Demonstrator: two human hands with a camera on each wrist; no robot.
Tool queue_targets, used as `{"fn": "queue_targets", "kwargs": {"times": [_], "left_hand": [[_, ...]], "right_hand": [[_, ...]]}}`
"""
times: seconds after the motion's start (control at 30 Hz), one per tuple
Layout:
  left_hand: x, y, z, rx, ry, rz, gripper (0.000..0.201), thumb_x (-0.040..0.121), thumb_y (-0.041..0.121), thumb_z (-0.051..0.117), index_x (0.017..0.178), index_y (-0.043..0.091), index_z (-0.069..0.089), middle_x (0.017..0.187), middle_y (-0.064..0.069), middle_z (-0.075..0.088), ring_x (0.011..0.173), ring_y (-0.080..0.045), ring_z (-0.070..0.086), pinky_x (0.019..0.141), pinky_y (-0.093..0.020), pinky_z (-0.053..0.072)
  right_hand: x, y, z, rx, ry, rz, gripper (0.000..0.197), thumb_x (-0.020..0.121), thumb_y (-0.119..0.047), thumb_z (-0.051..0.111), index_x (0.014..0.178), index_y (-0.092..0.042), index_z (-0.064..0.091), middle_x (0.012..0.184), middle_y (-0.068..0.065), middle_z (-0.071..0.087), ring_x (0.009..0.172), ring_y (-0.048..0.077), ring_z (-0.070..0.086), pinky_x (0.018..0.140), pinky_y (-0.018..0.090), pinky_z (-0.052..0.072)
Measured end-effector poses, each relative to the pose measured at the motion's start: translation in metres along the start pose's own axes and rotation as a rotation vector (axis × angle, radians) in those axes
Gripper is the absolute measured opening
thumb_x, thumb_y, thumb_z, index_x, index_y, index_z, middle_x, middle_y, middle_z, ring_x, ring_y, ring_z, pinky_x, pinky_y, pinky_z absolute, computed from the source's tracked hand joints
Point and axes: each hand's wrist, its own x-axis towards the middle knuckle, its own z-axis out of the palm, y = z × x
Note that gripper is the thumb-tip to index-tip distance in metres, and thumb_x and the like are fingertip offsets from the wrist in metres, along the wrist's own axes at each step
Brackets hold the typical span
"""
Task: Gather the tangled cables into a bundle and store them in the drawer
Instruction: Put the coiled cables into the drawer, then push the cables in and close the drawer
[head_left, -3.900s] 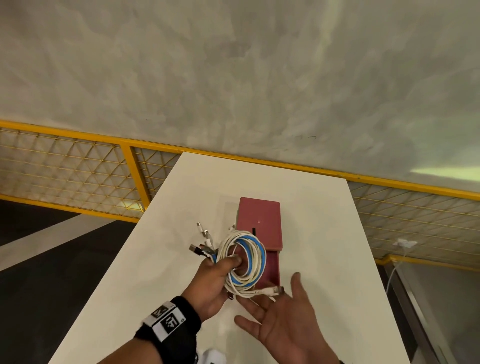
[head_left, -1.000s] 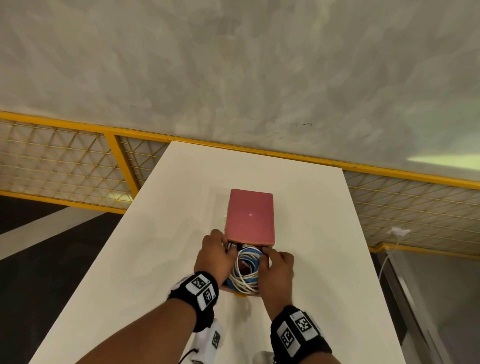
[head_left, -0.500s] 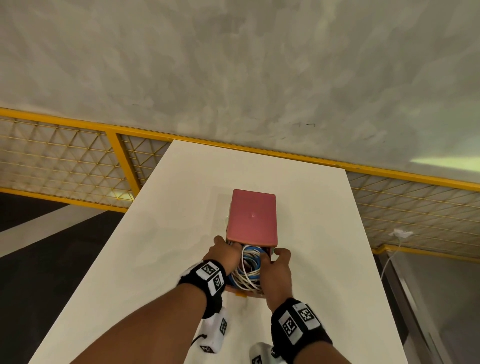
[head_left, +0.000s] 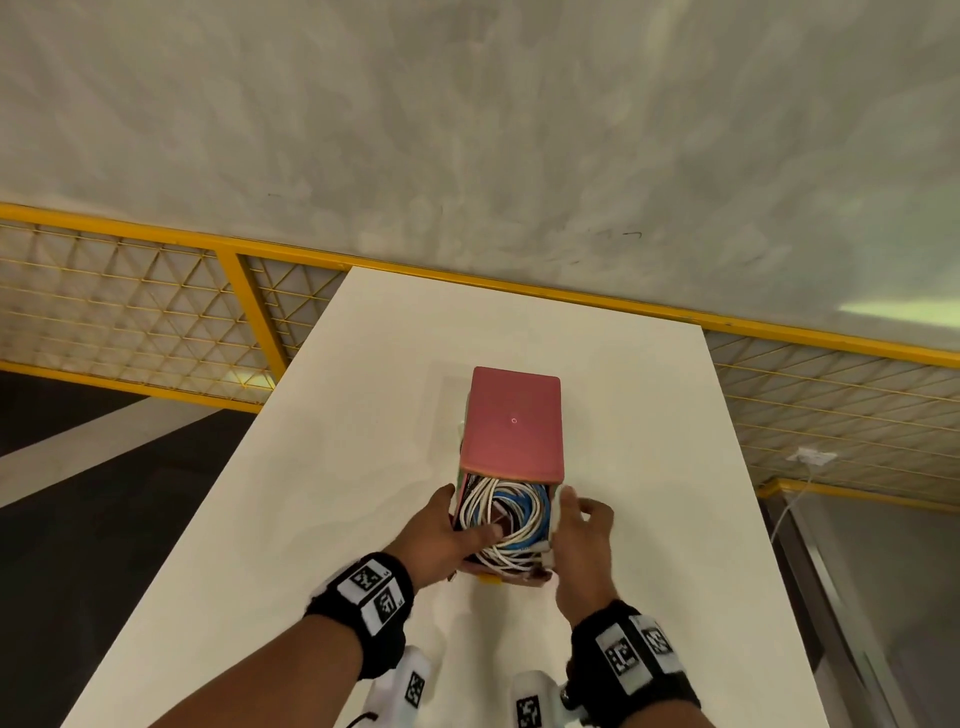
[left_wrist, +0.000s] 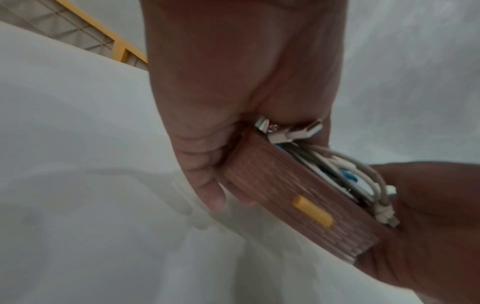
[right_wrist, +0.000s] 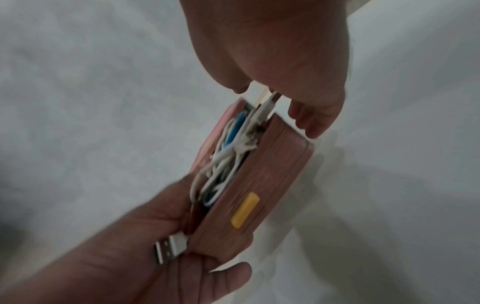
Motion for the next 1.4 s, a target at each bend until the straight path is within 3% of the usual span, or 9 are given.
{"fn": "queue_targets", "kwargs": {"times": [0.13,0.2,0.3,0.4,0.5,0.7,0.93,1.2,1.4], "left_hand": [[0.0,-0.001,0.006,0.044,0.103,0.046,0.071,0.077,0.045,0.079,0.129,0.021,0.036,0.118,-0.007,0.066,0.086,-0.024,0.074,0.051,-0.025,0.053],[-0.001,-0.005,0.005,0.166,0.274,0.078,0.081,0.069,0.066,0.071,0.133,0.033,0.034,0.12,-0.002,0.054,0.094,-0.024,0.068,0.066,-0.037,0.06],[-0.014,-0.005,-0.001,0.273,0.463,0.261,0.033,0.084,0.059,0.058,0.096,0.032,0.046,0.094,0.002,0.055,0.082,-0.018,0.062,0.072,-0.044,0.056],[-0.037,-0.01,-0.014,0.356,0.245,0.449,0.013,0.092,0.032,0.055,0.08,0.028,0.052,0.074,0.005,0.061,0.07,-0.008,0.059,0.067,-0.03,0.049],[-0.054,-0.027,-0.028,0.676,0.091,0.631,0.015,0.083,0.025,0.057,0.097,0.03,0.063,0.088,0.015,0.059,0.084,-0.002,0.056,0.075,-0.017,0.044],[-0.043,-0.027,-0.025,0.921,0.2,0.838,0.005,0.085,0.034,0.065,0.09,0.032,0.066,0.084,0.011,0.061,0.073,-0.013,0.056,0.061,-0.03,0.049],[-0.031,-0.019,-0.014,0.928,0.256,0.7,0.007,0.076,0.032,0.065,0.082,0.031,0.061,0.081,0.011,0.059,0.072,-0.015,0.054,0.057,-0.039,0.048],[-0.032,-0.022,-0.016,0.923,0.288,0.622,0.009,0.078,0.041,0.064,0.081,0.034,0.069,0.083,0.014,0.053,0.08,-0.013,0.05,0.063,-0.035,0.047],[-0.034,-0.009,0.002,0.577,0.326,0.168,0.024,0.067,0.036,0.068,0.086,0.028,0.056,0.096,0.005,0.044,0.09,-0.02,0.049,0.077,-0.034,0.049]], "right_hand": [[-0.019,0.008,-0.036,-0.033,0.071,-0.028,0.029,0.087,-0.052,0.059,0.1,-0.027,0.05,0.095,0.009,0.059,0.076,0.023,0.053,0.061,0.035,0.045],[-0.036,0.01,-0.047,-0.09,-0.061,-0.072,0.02,0.089,-0.039,0.063,0.1,-0.025,0.054,0.09,0.012,0.065,0.067,0.022,0.057,0.055,0.033,0.045],[-0.054,0.007,-0.054,-0.165,-0.227,-0.134,0.021,0.084,-0.017,0.071,0.101,-0.023,0.06,0.088,0.012,0.07,0.067,0.022,0.065,0.057,0.033,0.055],[-0.052,0.006,-0.055,-0.358,-0.21,-0.258,0.025,0.079,-0.001,0.068,0.087,-0.025,0.068,0.081,-0.001,0.074,0.071,0.02,0.068,0.065,0.034,0.059],[-0.045,0.003,-0.05,-0.564,-0.192,-0.429,0.027,0.082,-0.006,0.067,0.079,-0.033,0.067,0.084,-0.009,0.074,0.077,0.008,0.068,0.074,0.029,0.057],[-0.035,0.006,-0.039,-0.756,-0.183,-0.61,0.022,0.08,-0.008,0.069,0.073,-0.027,0.062,0.084,-0.007,0.062,0.075,0.005,0.059,0.063,0.012,0.042],[-0.035,0.018,-0.032,-0.816,-0.101,-0.698,0.01,0.081,-0.014,0.067,0.077,-0.023,0.064,0.082,-0.008,0.056,0.073,0.01,0.058,0.06,0.024,0.05],[-0.035,0.03,-0.029,-0.564,-0.137,-0.614,0.014,0.078,-0.015,0.077,0.071,-0.015,0.065,0.096,-0.004,0.056,0.093,0.0,0.056,0.071,0.004,0.043],[-0.032,0.034,-0.017,-0.257,-0.119,-0.326,0.018,0.079,-0.021,0.076,0.075,-0.019,0.059,0.094,0.004,0.063,0.081,0.021,0.068,0.068,0.037,0.057]]}}
